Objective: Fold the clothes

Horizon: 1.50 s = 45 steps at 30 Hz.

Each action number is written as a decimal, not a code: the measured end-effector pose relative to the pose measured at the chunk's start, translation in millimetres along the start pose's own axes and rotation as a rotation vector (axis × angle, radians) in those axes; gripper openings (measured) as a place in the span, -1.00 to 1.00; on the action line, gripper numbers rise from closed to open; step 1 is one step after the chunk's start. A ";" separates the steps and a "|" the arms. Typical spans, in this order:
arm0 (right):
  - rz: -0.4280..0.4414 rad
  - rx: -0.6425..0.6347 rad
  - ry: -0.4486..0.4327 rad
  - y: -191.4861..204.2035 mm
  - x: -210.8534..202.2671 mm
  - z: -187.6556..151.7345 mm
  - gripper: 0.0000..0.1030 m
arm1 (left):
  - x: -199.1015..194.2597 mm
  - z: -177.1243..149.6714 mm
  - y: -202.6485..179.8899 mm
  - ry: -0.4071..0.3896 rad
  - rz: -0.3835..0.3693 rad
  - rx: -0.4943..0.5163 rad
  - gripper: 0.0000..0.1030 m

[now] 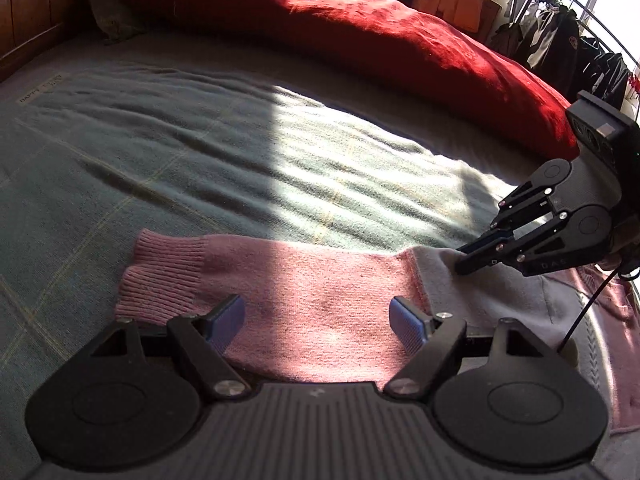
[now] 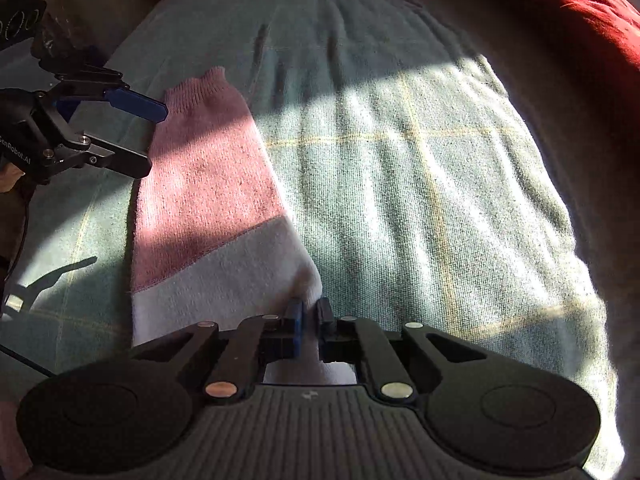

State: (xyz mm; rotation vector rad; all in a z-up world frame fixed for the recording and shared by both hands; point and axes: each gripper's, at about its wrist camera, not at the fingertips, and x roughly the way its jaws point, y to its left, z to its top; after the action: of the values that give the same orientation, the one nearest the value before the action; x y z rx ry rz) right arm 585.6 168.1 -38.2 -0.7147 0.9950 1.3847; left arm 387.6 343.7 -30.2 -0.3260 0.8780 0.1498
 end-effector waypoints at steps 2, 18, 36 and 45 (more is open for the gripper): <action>-0.028 0.011 -0.016 -2.6 0.2 3.1 -0.85 | 0.0 0.4 2.4 -0.006 -0.002 -0.016 0.55; -0.092 0.331 -0.184 17.9 -72.1 -30.7 -0.44 | 10.4 -39.1 76.8 -0.065 -0.069 -0.705 0.56; -0.165 0.561 -0.145 54.3 -100.9 -105.1 -0.24 | -8.1 22.9 89.9 -0.266 0.063 -0.498 -0.84; -0.165 0.568 -0.167 66.0 -102.4 -101.4 -0.09 | -10.2 -24.7 100.9 -0.131 -0.010 -0.731 0.52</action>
State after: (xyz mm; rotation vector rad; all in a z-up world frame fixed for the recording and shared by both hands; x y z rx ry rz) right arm 514.1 37.9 17.3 -0.2436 1.0996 0.9333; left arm 336.7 430.3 -59.0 -0.9897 0.6659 0.4808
